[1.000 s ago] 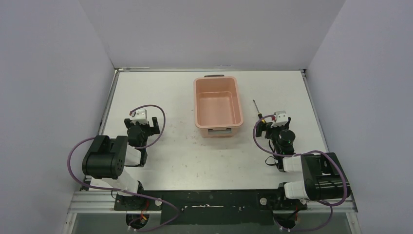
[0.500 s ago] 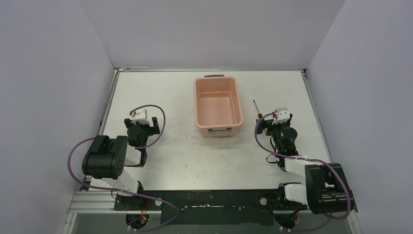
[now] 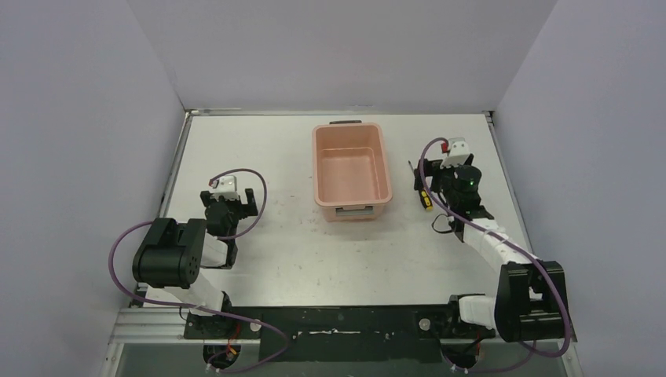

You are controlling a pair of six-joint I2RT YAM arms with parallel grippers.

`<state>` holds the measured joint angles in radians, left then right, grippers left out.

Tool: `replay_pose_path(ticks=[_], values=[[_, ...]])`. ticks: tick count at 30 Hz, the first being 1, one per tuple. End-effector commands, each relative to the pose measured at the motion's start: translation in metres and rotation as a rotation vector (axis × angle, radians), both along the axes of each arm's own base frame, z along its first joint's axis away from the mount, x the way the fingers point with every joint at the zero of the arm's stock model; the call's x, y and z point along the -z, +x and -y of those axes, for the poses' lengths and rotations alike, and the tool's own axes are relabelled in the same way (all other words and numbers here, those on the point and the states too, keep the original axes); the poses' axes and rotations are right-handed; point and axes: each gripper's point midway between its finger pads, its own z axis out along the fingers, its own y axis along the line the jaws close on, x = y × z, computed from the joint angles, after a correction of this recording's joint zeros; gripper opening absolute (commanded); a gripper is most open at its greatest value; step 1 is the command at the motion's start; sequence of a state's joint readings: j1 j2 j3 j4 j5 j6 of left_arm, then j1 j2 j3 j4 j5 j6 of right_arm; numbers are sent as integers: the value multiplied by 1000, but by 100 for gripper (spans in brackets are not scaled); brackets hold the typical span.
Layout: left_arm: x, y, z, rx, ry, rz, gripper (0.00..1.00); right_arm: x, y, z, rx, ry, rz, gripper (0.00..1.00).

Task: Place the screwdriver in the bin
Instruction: Pick up the screwdriver from the center of the board.

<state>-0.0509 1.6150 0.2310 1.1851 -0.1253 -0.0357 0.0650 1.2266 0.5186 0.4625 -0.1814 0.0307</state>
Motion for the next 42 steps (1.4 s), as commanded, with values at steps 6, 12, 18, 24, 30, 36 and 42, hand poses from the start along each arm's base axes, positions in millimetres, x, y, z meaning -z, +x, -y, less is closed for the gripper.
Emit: replay_pose_path(ticks=[6, 12, 18, 24, 30, 36, 42], values=[[-16, 9, 2, 9, 5, 54, 97, -24, 28, 13, 129, 27, -268, 100], [-16, 9, 2, 9, 5, 55, 97, -36, 36, 13, 166, 46, -370, 100], [-16, 9, 2, 8, 5, 54, 97, -42, 41, 9, 137, 39, -437, 100], [-16, 9, 1, 8, 5, 54, 97, -44, 44, 7, 143, 51, -479, 100], [-16, 9, 2, 8, 5, 54, 97, -40, 44, 7, 142, 51, -487, 100], [-16, 9, 2, 8, 4, 54, 97, -22, 42, 7, 134, 41, -516, 100], [-16, 9, 1, 8, 5, 53, 97, 26, 37, 4, 112, 24, -627, 100]])
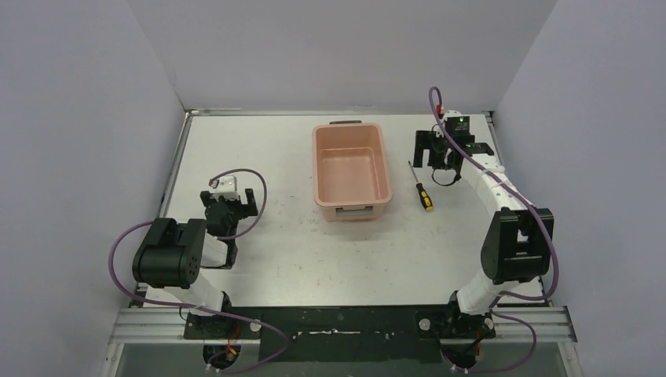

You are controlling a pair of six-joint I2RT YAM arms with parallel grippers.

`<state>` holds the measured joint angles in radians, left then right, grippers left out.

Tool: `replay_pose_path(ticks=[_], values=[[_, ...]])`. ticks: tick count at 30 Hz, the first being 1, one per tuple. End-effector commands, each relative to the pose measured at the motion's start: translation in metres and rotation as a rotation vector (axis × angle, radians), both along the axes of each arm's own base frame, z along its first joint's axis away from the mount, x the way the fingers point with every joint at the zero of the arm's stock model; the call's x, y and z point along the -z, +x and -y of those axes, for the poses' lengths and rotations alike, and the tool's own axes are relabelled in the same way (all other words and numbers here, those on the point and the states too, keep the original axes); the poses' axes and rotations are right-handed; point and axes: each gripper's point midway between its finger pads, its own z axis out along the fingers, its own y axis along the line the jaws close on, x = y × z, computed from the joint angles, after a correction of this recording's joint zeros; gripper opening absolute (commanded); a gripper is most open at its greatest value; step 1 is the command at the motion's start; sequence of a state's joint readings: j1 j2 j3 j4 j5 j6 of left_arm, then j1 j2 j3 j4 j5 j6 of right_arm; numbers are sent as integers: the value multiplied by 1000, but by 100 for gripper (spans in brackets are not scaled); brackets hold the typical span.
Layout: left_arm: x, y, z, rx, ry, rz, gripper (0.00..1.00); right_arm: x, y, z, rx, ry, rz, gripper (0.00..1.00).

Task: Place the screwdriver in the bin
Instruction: Pick up the screwdriver from the center of the board.

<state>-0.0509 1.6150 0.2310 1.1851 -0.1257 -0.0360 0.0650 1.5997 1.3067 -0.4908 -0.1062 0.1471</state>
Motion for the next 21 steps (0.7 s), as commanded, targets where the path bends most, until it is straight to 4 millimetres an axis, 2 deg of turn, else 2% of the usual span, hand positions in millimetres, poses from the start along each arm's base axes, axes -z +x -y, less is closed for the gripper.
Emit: replay_pose_path(ticks=[1, 7, 13, 16, 19, 21], values=[[-16, 9, 2, 9, 5, 53, 97, 46, -4, -1, -14, 0, -101, 100], [-16, 9, 1, 8, 6, 53, 97, 95, -10, 0, -4, -8, -221, 100], [-16, 9, 2, 9, 5, 53, 97, 119, -14, 3, 7, -22, -273, 99], [-16, 9, 2, 9, 6, 55, 97, 127, -16, 4, 11, -28, -291, 88], [-16, 9, 2, 9, 6, 54, 97, 131, -16, 4, 14, -30, -297, 70], [-16, 9, 2, 9, 6, 55, 97, 133, -16, 5, 13, -32, -304, 68]])
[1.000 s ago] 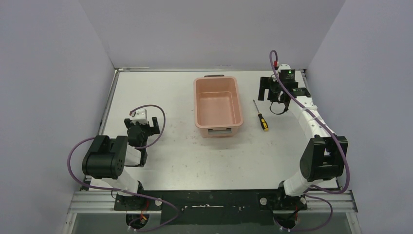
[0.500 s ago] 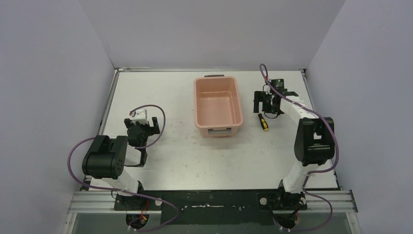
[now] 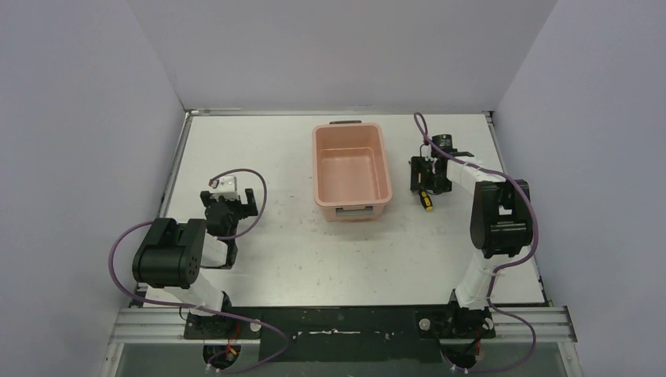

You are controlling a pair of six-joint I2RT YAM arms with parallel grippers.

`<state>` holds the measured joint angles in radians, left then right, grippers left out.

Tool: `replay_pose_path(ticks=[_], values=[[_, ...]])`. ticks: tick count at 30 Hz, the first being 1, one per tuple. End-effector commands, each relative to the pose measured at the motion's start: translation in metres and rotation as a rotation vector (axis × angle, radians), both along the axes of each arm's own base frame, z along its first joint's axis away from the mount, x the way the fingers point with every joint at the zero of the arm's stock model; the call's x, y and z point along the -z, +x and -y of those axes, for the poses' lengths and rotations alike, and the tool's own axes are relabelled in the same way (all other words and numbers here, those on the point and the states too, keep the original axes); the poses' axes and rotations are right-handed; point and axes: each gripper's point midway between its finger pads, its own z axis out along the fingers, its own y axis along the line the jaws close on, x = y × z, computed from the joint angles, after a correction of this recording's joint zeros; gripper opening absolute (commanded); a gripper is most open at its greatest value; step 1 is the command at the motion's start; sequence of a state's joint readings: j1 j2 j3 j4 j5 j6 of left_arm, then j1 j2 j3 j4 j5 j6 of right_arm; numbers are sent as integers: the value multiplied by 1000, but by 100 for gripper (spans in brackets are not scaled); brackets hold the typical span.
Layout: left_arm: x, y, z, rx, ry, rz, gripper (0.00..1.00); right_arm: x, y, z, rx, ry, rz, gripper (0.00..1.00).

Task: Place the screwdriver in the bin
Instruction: Pick up the screwdriver from the center of the board.

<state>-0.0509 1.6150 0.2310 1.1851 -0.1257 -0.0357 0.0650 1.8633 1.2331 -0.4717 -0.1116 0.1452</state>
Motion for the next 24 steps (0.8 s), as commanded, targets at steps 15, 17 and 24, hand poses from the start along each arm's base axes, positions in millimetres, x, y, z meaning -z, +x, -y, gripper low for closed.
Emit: replay_pose_path(ticks=[15, 17, 24], values=[[-16, 9, 2, 9, 6, 54, 97, 17, 0, 4, 28, -17, -57, 61], [-16, 9, 2, 9, 4, 55, 97, 16, 0, 5, 37, -23, -58, 61], [-16, 9, 2, 9, 6, 53, 97, 14, -1, 11, 65, -51, -68, 61]])
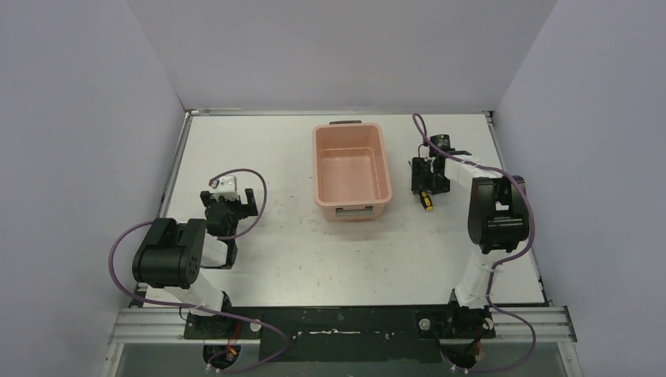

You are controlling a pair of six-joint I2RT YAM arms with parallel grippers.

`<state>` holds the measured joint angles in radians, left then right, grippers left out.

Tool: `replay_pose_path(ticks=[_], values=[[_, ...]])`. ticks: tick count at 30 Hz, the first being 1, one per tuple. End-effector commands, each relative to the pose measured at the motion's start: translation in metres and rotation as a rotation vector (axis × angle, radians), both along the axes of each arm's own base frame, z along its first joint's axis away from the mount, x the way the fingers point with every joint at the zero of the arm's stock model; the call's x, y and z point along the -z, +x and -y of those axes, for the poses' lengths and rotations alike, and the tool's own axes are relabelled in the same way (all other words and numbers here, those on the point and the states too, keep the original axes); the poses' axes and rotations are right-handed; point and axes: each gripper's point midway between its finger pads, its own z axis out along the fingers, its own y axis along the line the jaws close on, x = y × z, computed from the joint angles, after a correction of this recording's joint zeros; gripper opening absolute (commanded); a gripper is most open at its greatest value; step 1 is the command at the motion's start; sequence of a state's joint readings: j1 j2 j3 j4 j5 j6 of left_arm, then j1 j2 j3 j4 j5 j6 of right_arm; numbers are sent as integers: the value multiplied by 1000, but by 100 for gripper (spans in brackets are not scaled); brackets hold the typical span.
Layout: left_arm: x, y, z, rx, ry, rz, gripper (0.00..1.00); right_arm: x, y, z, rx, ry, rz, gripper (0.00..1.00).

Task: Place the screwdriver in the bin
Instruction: Pick up the screwdriver from the center of the board.

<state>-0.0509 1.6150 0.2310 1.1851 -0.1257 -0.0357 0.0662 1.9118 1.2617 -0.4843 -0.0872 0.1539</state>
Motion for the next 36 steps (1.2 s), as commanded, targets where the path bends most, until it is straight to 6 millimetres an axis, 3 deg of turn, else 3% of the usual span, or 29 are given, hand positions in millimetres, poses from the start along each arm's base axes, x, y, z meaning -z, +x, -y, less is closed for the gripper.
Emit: replay_pose_path(ticks=[1, 12, 13, 14, 15, 19, 24, 36], values=[[-16, 9, 2, 9, 5, 54, 97, 2, -3, 9, 54, -38, -33, 61], [-16, 9, 2, 9, 6, 54, 97, -11, -2, 16, 79, -138, -4, 59], [-16, 10, 2, 9, 6, 55, 97, -12, -1, 14, 66, -135, 1, 38], [-16, 9, 2, 9, 5, 55, 97, -12, 3, 9, 46, -107, 7, 7], [-16, 9, 2, 9, 6, 54, 97, -11, 4, 6, 38, -83, 0, 0], [-16, 9, 2, 9, 5, 53, 97, -1, 1, 0, 32, -34, -48, 0], [-16, 9, 2, 9, 5, 54, 97, -5, 3, 4, 43, -56, -22, 0], [-16, 9, 1, 8, 5, 54, 97, -56, 10, 10, 47, -121, 74, 0]])
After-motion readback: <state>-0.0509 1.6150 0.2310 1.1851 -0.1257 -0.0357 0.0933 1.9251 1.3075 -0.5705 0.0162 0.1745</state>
